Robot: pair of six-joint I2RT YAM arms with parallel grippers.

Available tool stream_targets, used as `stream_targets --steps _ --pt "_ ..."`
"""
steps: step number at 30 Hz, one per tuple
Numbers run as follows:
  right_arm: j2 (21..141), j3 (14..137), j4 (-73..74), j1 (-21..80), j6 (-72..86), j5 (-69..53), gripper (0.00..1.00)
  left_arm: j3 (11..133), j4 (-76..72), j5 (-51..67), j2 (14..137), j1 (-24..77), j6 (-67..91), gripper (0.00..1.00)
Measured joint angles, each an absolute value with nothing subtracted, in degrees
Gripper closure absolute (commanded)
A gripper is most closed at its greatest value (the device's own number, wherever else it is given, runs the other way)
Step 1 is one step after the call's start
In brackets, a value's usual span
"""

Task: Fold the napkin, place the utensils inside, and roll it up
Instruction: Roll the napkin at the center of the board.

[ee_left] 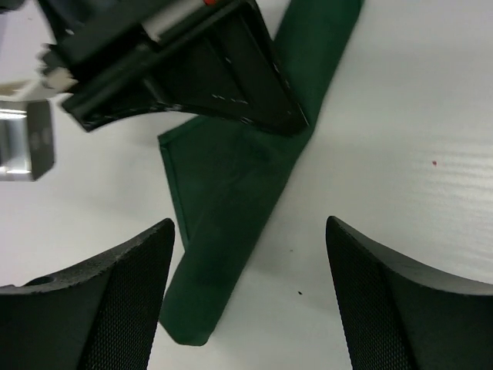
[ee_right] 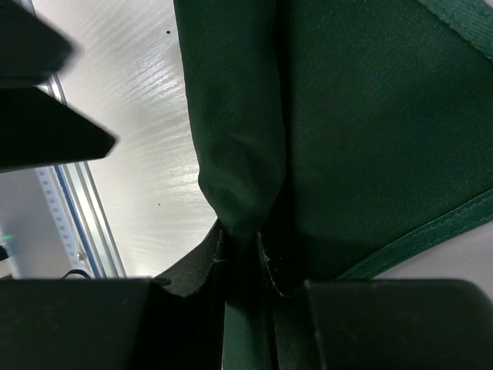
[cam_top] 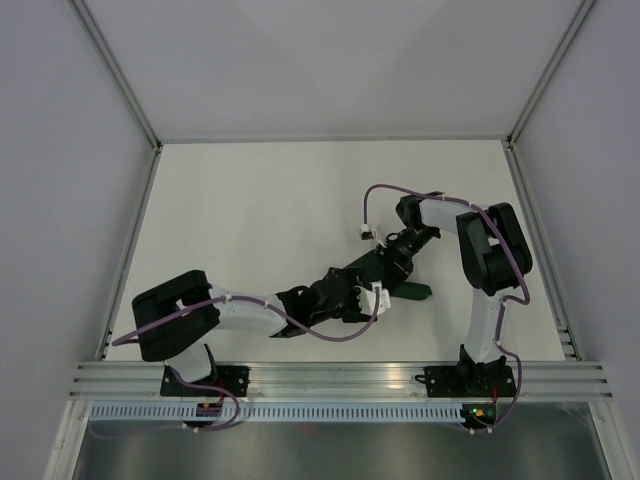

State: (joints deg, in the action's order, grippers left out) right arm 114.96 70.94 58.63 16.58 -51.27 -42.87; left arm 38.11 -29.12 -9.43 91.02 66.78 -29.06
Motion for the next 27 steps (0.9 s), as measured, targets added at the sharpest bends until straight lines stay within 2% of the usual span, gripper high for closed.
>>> stream_targets --steps 9,13,20,27 --pt "116.46 71.09 62.22 15.88 -51.94 -43.51 0.99 40.45 -29.69 -6.74 99.90 66.98 -35.66 0.16" --pt "117.30 71.61 63.64 15.70 -52.34 -43.68 1.00 42.41 -30.57 -5.72 102.48 66.85 -36.75 0.26" --pt "118.15 72.16 65.14 15.51 -52.93 -43.68 0.99 44.53 -30.28 -4.08 104.71 65.98 -37.12 0.37" --pt "118.26 72.31 65.54 15.49 -53.41 -43.62 1.00 47.22 -26.70 -2.52 106.04 65.36 -36.86 0.55"
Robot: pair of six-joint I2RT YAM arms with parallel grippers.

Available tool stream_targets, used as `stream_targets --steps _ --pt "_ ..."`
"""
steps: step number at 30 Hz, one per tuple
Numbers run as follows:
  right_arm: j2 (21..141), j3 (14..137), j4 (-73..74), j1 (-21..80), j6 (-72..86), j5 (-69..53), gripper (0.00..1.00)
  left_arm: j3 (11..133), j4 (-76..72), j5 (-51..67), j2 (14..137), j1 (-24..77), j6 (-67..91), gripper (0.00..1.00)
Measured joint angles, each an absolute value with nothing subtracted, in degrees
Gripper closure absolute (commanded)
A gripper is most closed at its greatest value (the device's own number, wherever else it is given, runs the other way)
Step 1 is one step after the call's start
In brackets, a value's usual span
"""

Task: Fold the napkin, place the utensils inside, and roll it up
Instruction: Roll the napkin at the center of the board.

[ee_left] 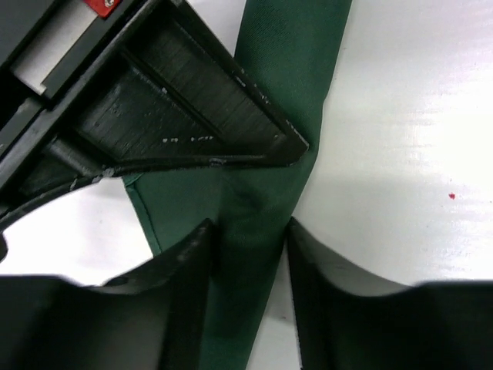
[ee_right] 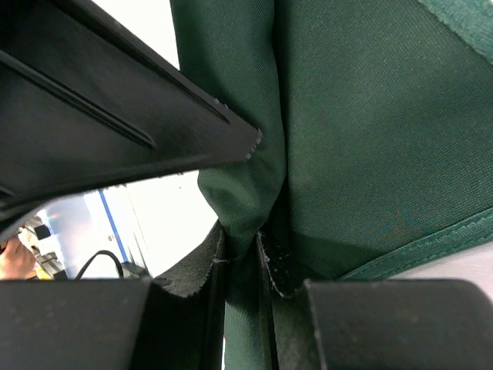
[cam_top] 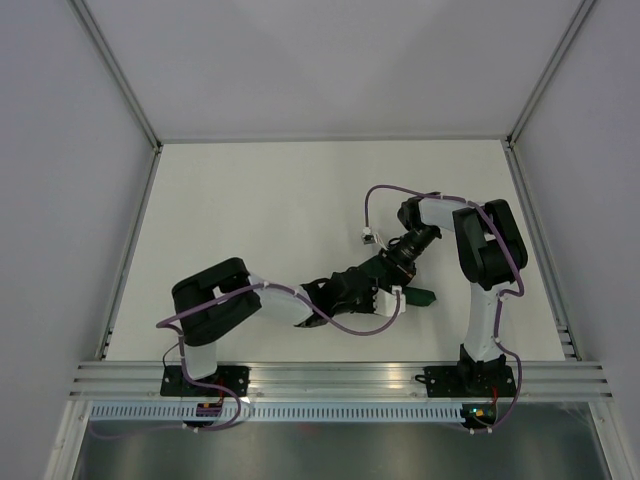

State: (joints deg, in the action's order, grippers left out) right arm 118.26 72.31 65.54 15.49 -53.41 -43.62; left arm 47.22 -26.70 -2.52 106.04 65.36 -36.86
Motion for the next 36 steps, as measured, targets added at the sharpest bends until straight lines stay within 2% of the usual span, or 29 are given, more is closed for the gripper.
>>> stream_targets --steps 8,10,13,16,17,20,23,36 --pt "118.58 72.53 66.32 15.38 -53.45 -43.24 0.99 52.82 -17.69 0.80 107.26 64.55 -33.17 0.72" --pt "118.58 72.53 66.46 15.33 -53.56 -43.07 0.95 53.56 -16.27 1.83 107.26 64.27 -31.86 0.74" --pt "118.54 72.47 66.54 15.31 -53.60 -43.00 0.86 54.39 -14.74 3.42 107.28 63.68 -29.23 0.78" --pt "117.58 71.66 66.06 15.31 -53.58 -42.44 0.71 55.20 -13.56 5.41 107.42 63.07 -26.55 0.80" --pt "116.99 71.24 65.60 15.33 -53.52 -42.09 0.63 55.53 -13.30 6.15 107.55 62.87 -25.76 0.80" --pt "113.62 69.56 63.48 15.22 -52.53 -40.27 0.52 56.18 -12.84 8.40 107.87 62.24 -23.11 0.84" --pt "109.51 68.36 59.70 14.90 -51.64 -38.20 0.46 56.64 -12.43 11.07 108.09 61.17 -20.56 0.84" --pt "92.07 60.84 46.33 8.58 -44.49 -35.68 0.47 61.80 -8.25 23.97 111.46 56.16 -12.97 0.85"
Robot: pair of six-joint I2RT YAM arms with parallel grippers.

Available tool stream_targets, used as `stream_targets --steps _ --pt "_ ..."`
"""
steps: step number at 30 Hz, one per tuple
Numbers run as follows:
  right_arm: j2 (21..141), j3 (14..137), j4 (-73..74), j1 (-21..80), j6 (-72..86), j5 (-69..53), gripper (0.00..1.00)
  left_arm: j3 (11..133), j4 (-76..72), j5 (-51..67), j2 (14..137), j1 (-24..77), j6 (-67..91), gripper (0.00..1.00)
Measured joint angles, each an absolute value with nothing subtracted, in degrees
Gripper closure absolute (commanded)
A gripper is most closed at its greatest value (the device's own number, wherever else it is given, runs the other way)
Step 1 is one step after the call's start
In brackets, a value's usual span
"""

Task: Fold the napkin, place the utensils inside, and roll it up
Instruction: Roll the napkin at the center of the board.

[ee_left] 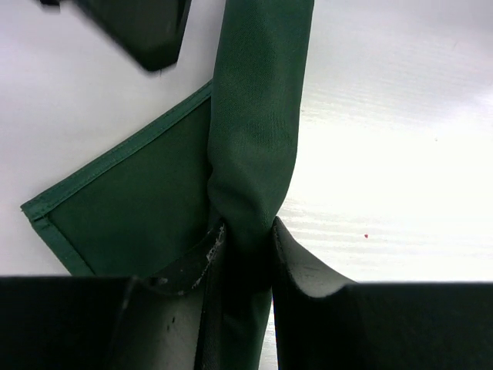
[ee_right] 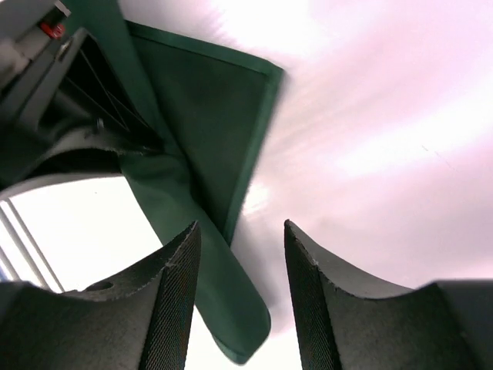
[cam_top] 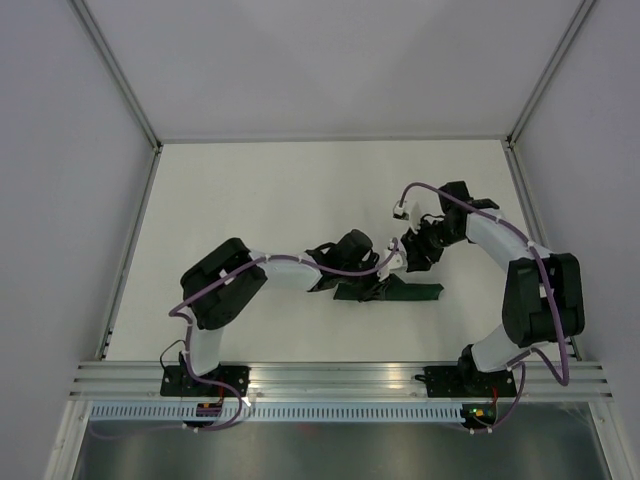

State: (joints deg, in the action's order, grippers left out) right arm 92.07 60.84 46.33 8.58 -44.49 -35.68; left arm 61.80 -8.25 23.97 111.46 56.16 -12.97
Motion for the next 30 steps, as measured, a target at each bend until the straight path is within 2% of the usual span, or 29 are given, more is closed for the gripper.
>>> stream_targets --steps 4,13,21,30 --pt "85.71 56.86 44.12 5.96 -44.58 -35.48 0.45 64.69 -5.43 28.40 113.30 54.35 -11.05 0.86" --pt "64.55 43.48 39.88 6.74 -48.45 -35.59 0.43 72.03 2.31 36.53 117.89 51.16 -7.01 0.87" --pt "57.30 28.71 30.44 15.33 -49.54 -30.92 0.37 75.16 5.56 40.25 120.14 49.82 -5.17 0.88" --pt "58.67 26.50 20.03 23.38 -48.80 -25.30 0.37 77.73 8.51 42.33 121.75 49.08 -4.32 0.87"
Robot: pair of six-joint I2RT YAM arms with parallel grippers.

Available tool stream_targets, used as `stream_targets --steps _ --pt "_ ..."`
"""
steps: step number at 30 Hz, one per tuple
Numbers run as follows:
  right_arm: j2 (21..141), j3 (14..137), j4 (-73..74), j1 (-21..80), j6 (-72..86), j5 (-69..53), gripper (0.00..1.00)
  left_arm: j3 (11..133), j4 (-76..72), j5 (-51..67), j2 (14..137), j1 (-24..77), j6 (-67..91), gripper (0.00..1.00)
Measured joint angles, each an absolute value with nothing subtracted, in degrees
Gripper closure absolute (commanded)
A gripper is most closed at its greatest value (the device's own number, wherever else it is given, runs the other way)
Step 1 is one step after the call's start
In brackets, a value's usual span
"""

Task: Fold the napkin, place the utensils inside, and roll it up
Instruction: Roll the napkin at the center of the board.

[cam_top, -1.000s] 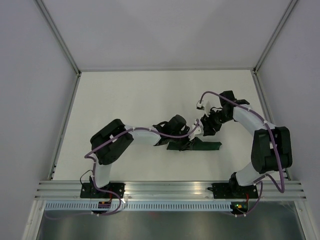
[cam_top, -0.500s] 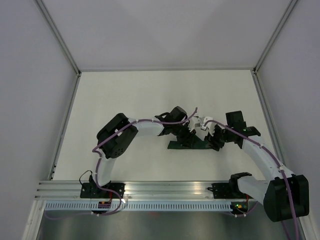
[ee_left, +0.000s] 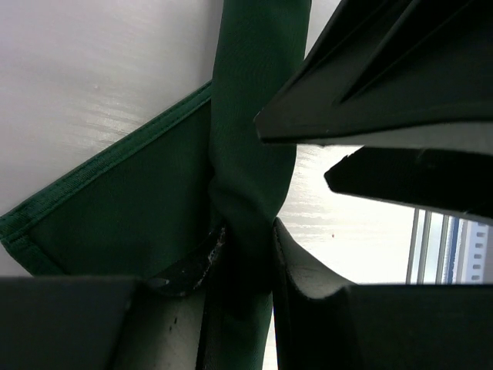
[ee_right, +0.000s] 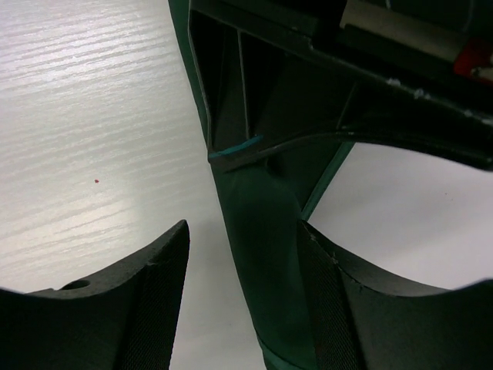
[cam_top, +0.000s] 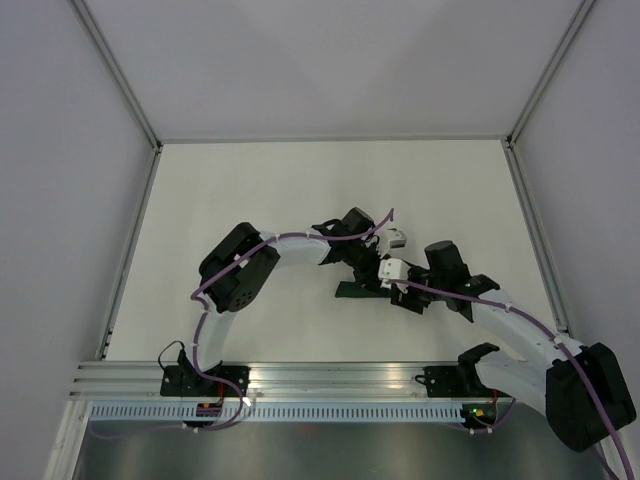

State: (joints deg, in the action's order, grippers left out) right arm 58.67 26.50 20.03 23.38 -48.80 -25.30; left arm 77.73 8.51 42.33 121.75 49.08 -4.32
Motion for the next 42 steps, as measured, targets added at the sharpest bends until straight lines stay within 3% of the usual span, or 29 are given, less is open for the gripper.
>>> stream_targets --steps 5,15,22,25,29,33,42 --pt "60.90 26.44 17.65 24.99 -48.69 -23.94 0.38 78.81 9.85 42.70 122.32 48.90 -4.03 0.85" --pt "64.51 26.26 16.01 25.34 -49.34 -22.85 0.55 79.81 11.22 42.65 122.72 48.86 -3.60 0.75" --pt "67.13 27.16 15.44 25.36 -50.06 -22.57 0.62 80.01 11.94 42.48 122.72 48.86 -2.63 0.59" --pt "68.51 27.94 16.16 25.39 -50.54 -22.61 0.65 80.01 12.27 42.30 122.69 48.86 -2.15 0.57" --pt "70.11 29.61 17.78 25.39 -51.33 -22.76 0.83 80.09 12.34 42.46 122.65 48.71 -1.04 0.52" --pt "71.61 31.22 19.38 25.43 -51.72 -23.27 0.86 79.96 12.25 42.63 122.45 47.97 0.38 0.46" --pt "74.74 34.28 22.13 25.56 -52.36 -23.79 0.89 71.96 6.66 41.78 117.54 43.55 6.24 0.42"
